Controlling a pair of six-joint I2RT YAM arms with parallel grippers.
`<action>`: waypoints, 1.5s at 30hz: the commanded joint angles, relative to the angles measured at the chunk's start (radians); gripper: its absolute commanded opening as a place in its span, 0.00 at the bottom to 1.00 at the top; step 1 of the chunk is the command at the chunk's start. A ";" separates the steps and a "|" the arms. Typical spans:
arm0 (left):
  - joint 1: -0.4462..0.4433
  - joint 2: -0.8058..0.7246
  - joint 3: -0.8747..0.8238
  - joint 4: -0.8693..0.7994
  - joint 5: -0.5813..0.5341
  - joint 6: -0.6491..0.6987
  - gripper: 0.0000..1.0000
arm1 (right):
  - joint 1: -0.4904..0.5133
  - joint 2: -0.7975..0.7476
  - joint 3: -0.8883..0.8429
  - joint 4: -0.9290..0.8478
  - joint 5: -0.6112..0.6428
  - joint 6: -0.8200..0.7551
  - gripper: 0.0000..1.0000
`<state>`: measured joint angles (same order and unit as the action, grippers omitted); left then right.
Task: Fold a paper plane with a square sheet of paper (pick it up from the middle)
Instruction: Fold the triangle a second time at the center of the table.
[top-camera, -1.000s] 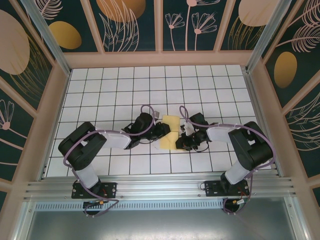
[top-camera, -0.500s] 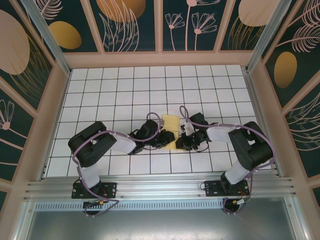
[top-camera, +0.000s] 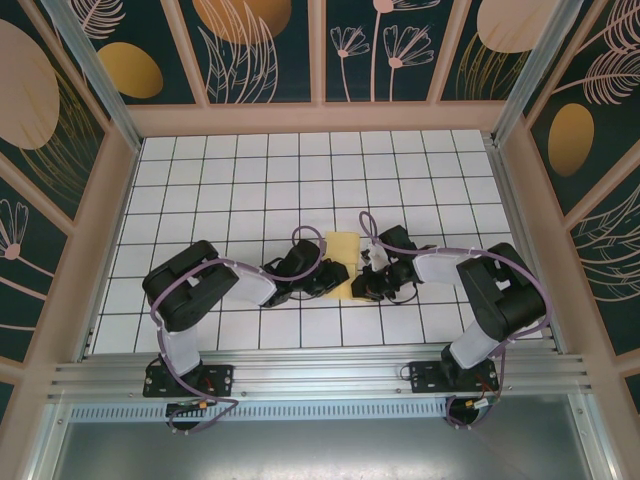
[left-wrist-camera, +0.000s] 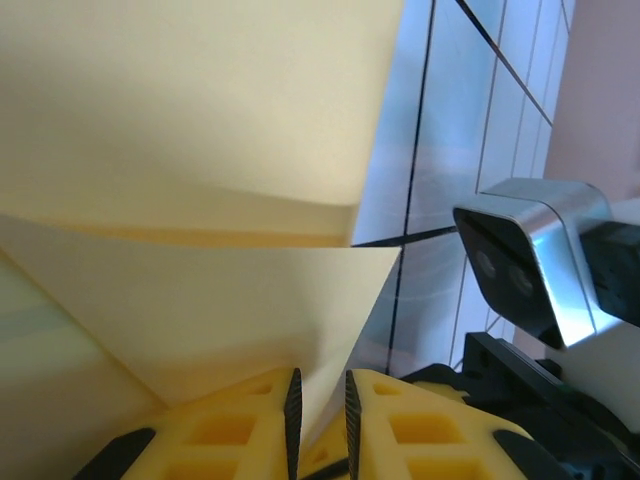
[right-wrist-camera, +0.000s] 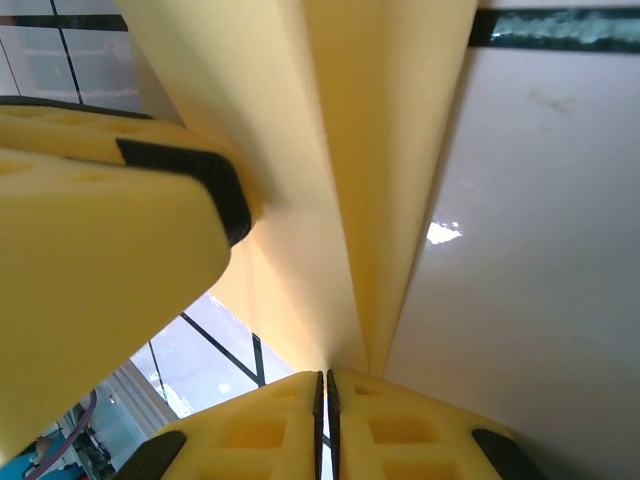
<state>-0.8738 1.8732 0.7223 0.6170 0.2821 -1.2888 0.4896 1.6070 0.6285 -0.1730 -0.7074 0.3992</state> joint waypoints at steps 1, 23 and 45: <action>-0.007 0.025 0.026 -0.049 -0.040 -0.007 0.22 | -0.003 0.010 0.000 -0.065 0.058 0.007 0.15; -0.001 0.006 0.065 -0.201 -0.168 0.046 0.22 | -0.003 0.014 -0.015 -0.074 0.082 0.009 0.08; 0.060 -0.014 0.080 -0.271 -0.199 0.086 0.25 | -0.003 0.008 -0.016 -0.084 0.095 0.015 0.07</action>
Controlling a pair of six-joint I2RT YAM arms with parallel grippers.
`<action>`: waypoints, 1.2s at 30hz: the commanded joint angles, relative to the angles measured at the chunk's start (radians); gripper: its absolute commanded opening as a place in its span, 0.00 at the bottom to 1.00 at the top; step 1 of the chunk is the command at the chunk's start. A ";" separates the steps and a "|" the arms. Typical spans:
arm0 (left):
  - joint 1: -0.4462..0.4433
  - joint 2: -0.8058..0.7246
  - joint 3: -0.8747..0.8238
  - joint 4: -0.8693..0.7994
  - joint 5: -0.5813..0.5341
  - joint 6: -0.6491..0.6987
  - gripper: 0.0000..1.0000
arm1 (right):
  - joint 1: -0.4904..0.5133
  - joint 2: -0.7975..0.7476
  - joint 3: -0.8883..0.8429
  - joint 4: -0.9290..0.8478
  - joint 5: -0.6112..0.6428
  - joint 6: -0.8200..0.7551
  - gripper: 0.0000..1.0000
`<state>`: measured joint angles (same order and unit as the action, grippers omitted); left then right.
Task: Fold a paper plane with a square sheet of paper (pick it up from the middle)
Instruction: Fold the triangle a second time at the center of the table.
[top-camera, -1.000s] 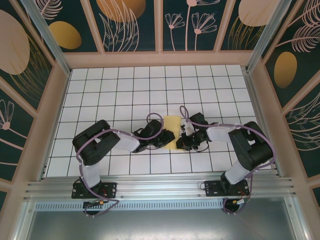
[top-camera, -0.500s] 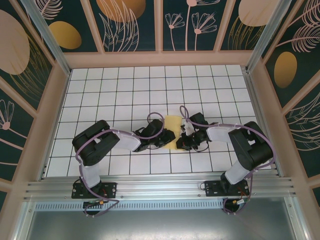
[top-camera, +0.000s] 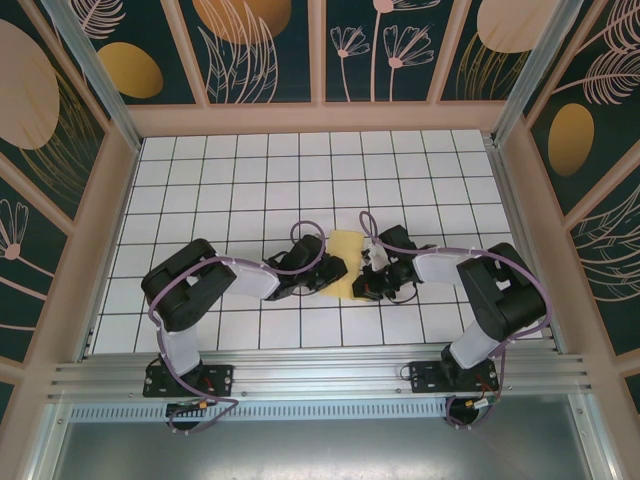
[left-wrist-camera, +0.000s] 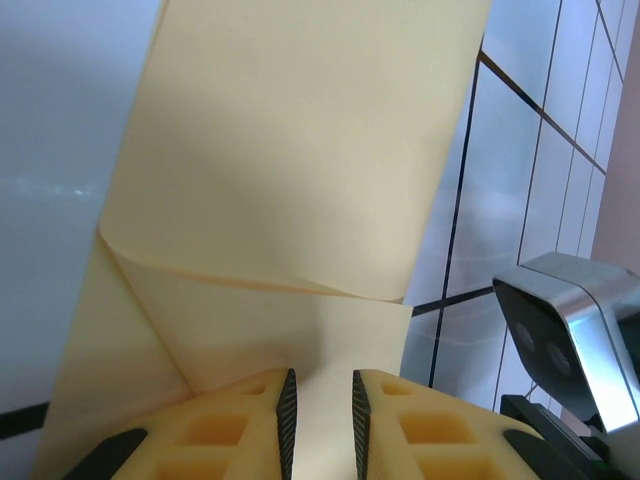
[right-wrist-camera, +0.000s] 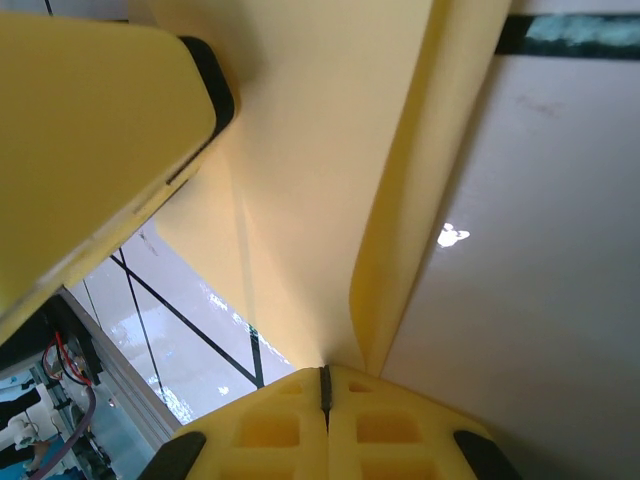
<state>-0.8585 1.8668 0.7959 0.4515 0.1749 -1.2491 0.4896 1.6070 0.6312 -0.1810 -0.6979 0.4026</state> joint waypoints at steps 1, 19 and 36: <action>0.046 -0.009 0.009 -0.109 -0.094 0.050 0.25 | -0.002 0.008 -0.019 -0.075 0.086 0.012 0.07; 0.105 -0.005 0.046 -0.191 -0.128 0.090 0.30 | -0.002 0.000 -0.024 -0.078 0.086 0.013 0.07; 0.128 0.002 0.096 -0.258 -0.153 0.126 0.34 | -0.003 -0.007 -0.027 -0.081 0.083 0.013 0.07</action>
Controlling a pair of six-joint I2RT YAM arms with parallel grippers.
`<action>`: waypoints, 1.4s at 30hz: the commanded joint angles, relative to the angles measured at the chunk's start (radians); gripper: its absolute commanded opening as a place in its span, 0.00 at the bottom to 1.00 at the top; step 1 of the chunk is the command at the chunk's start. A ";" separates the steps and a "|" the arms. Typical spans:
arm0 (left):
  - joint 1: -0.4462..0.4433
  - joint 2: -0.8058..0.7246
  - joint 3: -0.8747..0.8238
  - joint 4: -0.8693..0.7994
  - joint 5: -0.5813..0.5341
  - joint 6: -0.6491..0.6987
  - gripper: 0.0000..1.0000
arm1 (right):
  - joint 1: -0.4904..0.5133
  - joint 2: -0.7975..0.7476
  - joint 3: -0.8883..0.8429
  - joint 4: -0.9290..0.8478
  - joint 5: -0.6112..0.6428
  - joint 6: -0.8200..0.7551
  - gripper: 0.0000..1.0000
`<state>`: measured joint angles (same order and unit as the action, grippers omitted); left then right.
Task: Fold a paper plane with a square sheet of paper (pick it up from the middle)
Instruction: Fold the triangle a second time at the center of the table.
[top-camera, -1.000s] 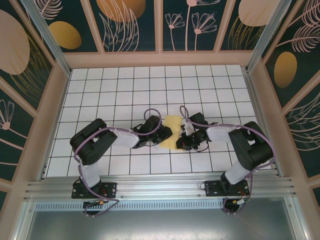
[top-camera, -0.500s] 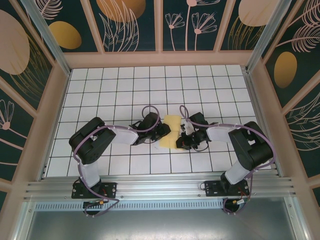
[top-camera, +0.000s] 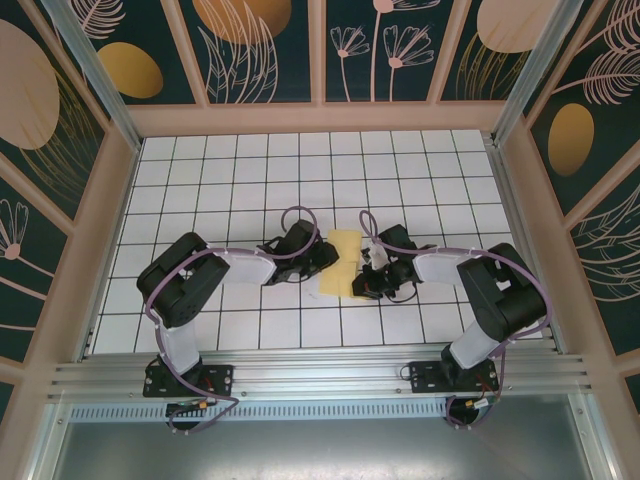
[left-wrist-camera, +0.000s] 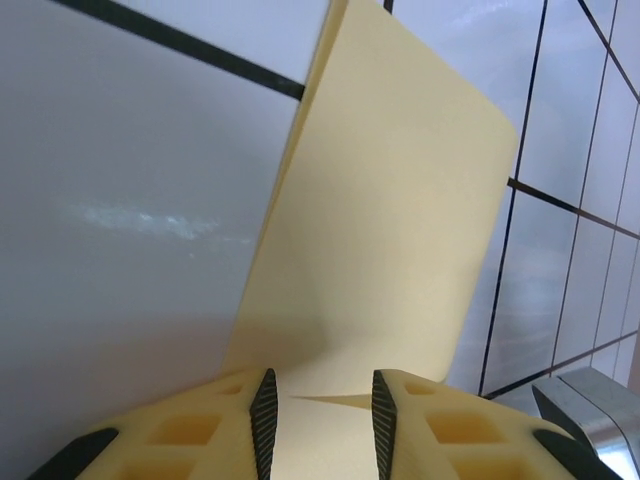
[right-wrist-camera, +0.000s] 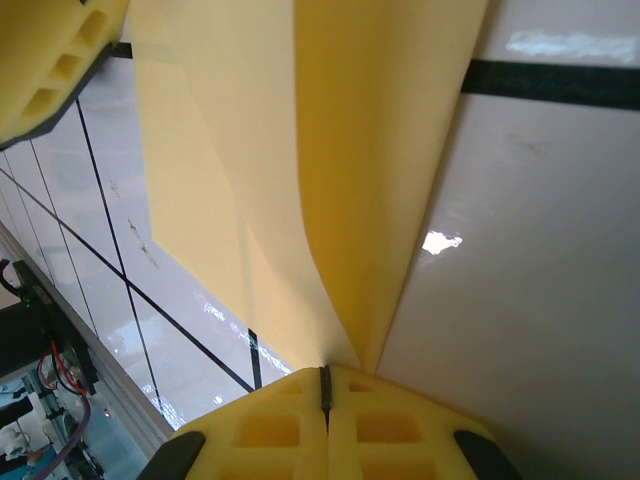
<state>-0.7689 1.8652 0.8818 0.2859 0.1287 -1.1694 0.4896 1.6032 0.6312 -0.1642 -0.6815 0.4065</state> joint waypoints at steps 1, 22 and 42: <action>0.039 0.005 0.015 -0.097 -0.106 0.048 0.35 | -0.003 -0.004 -0.028 -0.098 0.066 0.008 0.07; 0.042 -0.143 -0.026 0.009 0.076 0.085 0.31 | 0.001 -0.122 -0.004 -0.027 0.005 0.036 0.13; -0.012 -0.011 -0.034 0.184 0.261 0.057 0.12 | 0.034 -0.185 0.013 0.032 -0.015 0.076 0.09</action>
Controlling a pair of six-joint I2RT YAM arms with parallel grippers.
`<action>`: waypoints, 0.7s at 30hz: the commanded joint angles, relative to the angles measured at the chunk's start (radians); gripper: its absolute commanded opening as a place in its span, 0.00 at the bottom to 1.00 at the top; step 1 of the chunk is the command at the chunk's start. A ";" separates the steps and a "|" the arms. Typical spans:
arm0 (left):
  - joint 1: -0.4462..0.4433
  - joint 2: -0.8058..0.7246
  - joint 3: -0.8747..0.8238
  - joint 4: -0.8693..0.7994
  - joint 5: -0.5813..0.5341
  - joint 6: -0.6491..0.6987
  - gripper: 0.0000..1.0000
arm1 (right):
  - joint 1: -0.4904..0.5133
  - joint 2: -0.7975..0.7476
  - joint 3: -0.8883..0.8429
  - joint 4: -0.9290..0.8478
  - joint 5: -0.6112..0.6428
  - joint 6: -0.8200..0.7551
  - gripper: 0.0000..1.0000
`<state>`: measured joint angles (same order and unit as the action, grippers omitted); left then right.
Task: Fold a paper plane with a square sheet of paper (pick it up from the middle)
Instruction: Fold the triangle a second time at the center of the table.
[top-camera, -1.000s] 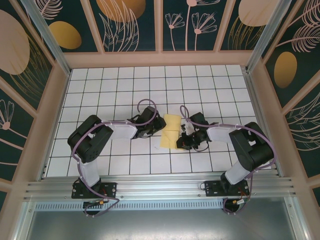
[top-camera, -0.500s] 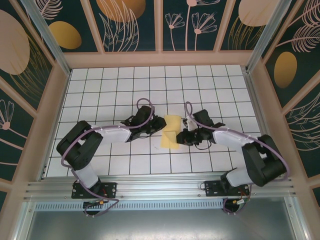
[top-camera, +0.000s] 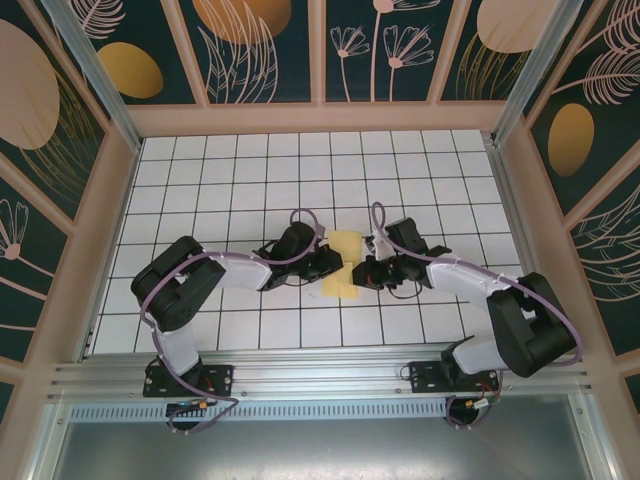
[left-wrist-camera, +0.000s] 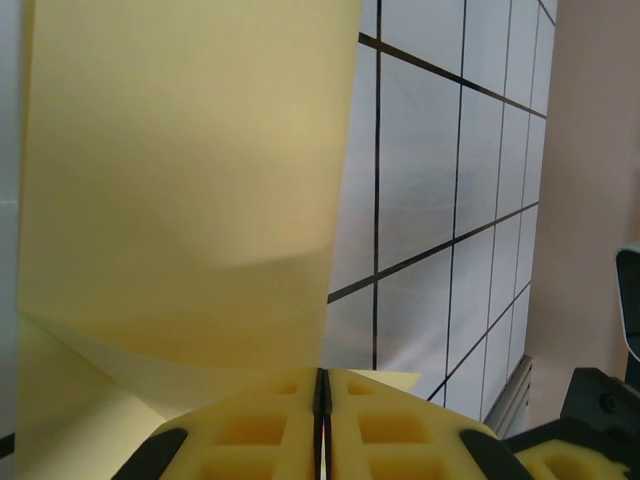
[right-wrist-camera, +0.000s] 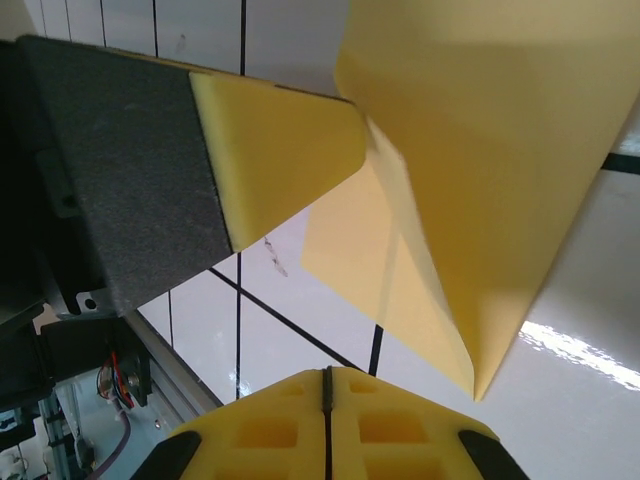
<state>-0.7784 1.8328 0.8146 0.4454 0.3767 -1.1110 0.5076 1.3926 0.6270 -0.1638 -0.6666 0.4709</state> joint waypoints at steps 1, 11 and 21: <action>-0.002 0.031 0.037 0.024 0.011 0.002 0.12 | 0.020 0.041 0.023 0.036 -0.029 0.012 0.09; -0.002 0.092 0.053 0.003 0.002 0.025 0.15 | 0.032 0.174 0.080 0.077 -0.036 0.026 0.08; -0.002 0.111 0.043 0.007 0.002 0.034 0.18 | 0.033 0.285 0.129 0.099 -0.053 0.035 0.08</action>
<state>-0.7753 1.9244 0.8497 0.4477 0.3820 -1.1004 0.5312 1.6432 0.7250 -0.1005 -0.7071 0.4934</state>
